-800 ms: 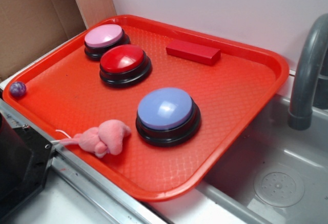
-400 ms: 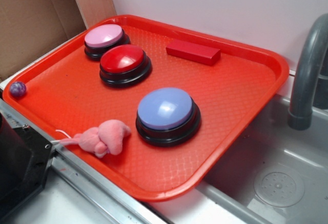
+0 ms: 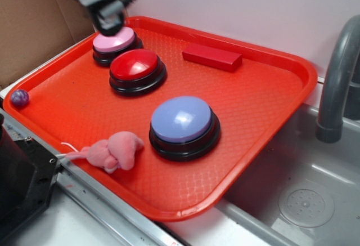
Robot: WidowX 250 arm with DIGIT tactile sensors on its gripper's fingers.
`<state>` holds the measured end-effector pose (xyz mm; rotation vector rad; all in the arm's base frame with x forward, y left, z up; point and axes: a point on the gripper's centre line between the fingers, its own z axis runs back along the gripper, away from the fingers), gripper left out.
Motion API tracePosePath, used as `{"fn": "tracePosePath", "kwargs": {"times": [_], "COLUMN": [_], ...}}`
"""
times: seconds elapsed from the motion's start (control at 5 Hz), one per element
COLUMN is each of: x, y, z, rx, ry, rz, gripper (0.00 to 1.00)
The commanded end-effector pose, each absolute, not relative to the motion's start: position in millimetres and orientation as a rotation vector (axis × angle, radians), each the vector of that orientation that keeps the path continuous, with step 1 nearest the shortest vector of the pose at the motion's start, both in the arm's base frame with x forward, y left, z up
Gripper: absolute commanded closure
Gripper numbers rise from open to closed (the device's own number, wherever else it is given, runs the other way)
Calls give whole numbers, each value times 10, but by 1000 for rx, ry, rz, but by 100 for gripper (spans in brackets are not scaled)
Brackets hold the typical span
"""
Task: Push the purple button.
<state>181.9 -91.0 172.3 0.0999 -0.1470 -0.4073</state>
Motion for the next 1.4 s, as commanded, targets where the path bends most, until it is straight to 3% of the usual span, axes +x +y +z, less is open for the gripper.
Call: {"fn": "tracePosePath", "kwargs": {"times": [0.0,0.2,0.4,0.6,1.0,1.2], "x": [1927,1978,1954,2013,2047,2113], "y": [-1123,-1123,-1190,-1263,-1316,-1260], "z": [1288,950,648,454,586,832], "rx": [84,21,-39,-17,26,41], "ry": [-215,-109,-93,-67,-87,-102], "rz": [-489,-440,-425,-447,-477,-481], "gripper": [0,0,0,0,0,0]}}
